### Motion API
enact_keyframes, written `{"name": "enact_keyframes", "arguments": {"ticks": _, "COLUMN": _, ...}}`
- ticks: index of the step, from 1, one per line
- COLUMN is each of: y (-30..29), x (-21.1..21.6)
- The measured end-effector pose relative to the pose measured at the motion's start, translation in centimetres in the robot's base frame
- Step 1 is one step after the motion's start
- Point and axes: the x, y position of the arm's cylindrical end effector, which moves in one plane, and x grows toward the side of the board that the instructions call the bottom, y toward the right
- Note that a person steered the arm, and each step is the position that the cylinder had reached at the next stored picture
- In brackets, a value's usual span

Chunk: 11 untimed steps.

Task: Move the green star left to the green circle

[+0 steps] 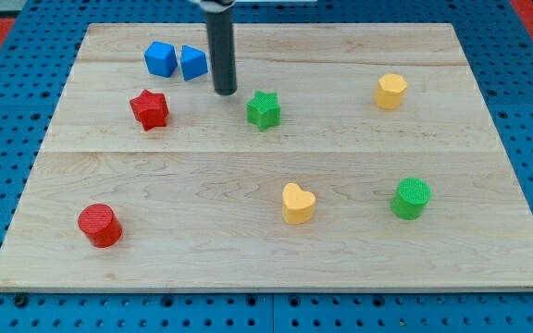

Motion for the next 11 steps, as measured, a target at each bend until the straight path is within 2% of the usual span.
{"name": "enact_keyframes", "arguments": {"ticks": 1, "y": 7.5, "x": 1.8}}
{"name": "enact_keyframes", "arguments": {"ticks": 2, "y": 10.5, "x": 5.9}}
{"name": "enact_keyframes", "arguments": {"ticks": 3, "y": 11.0, "x": 8.5}}
{"name": "enact_keyframes", "arguments": {"ticks": 4, "y": 15.1, "x": 9.6}}
{"name": "enact_keyframes", "arguments": {"ticks": 5, "y": 15.9, "x": 12.8}}
{"name": "enact_keyframes", "arguments": {"ticks": 6, "y": 14.8, "x": 12.1}}
{"name": "enact_keyframes", "arguments": {"ticks": 8, "y": 15.8, "x": 16.4}}
{"name": "enact_keyframes", "arguments": {"ticks": 9, "y": 13.7, "x": 19.0}}
{"name": "enact_keyframes", "arguments": {"ticks": 10, "y": 9.3, "x": 22.0}}
{"name": "enact_keyframes", "arguments": {"ticks": 11, "y": 8.6, "x": 18.7}}
